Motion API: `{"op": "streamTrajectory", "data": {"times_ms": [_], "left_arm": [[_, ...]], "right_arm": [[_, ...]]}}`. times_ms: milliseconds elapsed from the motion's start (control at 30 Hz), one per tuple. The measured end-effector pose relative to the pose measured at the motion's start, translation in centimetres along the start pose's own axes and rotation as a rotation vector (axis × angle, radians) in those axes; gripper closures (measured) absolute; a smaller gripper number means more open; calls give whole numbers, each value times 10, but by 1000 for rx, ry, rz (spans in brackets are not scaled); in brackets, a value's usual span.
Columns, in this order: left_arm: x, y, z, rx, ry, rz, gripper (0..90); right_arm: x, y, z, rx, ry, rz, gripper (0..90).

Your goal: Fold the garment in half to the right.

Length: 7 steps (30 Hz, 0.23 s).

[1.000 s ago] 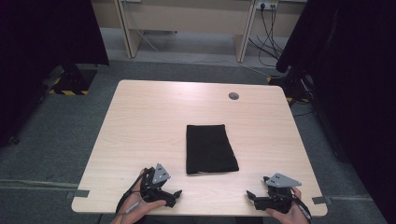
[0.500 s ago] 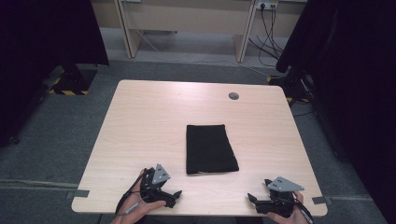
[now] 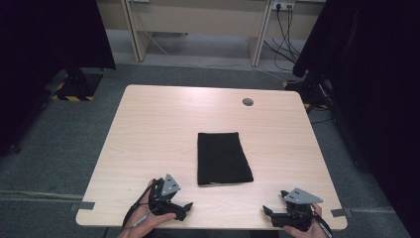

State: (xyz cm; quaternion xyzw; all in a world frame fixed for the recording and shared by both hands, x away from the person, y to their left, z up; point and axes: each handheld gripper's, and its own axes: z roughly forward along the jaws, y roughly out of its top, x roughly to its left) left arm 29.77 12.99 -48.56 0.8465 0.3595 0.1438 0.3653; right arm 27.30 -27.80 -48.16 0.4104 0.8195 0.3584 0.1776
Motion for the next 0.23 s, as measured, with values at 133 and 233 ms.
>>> {"op": "streamTrajectory", "data": {"times_ms": [133,233], "left_arm": [[0,0,0,0,0,0,0],[0,0,0,0,0,0,0]], "right_arm": [[0,0,0,1,1,-1,143],[0,0,0,1,1,-1,143]]}}
